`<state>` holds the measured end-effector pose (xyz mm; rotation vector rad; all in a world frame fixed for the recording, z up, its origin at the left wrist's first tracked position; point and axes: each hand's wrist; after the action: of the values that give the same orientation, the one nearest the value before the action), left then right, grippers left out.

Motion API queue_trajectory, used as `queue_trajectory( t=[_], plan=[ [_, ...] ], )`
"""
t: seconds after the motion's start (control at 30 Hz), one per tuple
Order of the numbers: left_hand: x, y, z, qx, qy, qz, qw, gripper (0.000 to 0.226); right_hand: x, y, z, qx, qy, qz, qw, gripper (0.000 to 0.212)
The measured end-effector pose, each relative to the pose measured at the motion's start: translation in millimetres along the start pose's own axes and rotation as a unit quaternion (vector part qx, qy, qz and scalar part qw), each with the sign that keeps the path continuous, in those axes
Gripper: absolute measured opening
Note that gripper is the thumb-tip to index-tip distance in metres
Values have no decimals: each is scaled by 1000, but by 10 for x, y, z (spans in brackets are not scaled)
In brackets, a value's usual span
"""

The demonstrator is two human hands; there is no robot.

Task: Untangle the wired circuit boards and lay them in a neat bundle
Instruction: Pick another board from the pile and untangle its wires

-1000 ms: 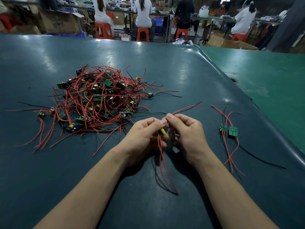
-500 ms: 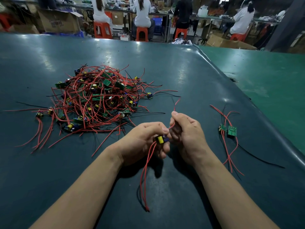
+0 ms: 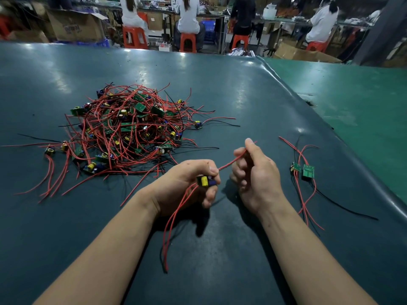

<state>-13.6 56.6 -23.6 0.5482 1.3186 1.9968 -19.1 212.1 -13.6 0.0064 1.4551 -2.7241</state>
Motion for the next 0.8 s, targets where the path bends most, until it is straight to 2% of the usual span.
queue_trajectory(
  t=[0.2, 0.3, 0.4, 0.57, 0.7, 0.8],
  plan=[
    [20, 1, -27, -18, 4, -2, 1000, 11, 16, -29, -20, 59, 9, -5, 998, 31],
    [23, -7, -12, -16, 2, -11, 1000, 11, 10, -67, -33, 129, -7, 34, 991, 43],
    [11, 9, 22, -2, 3, -15, 1000, 10, 0, -71, -32, 139, -25, 54, 989, 50],
    [-34, 74, 70, -30, 32, -11, 999, 17, 29, -93, -51, 86, 4, 5, 996, 27],
    [-60, 97, 119, -19, 37, -14, 999, 11, 34, -131, -78, 119, 13, 2, 993, 27],
    [-66, 104, 114, -22, 37, -17, 999, 8, 20, -146, -76, 155, -8, 39, 987, 27]
  ],
)
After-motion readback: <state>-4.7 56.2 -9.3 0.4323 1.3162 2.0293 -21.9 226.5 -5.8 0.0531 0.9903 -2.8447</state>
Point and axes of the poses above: each hand's wrist, its own x-axis towards the middle knuckle, its own z-axis out of the palm, y = z × x, and after that the axes turned 11 degrees about -y, right-handed
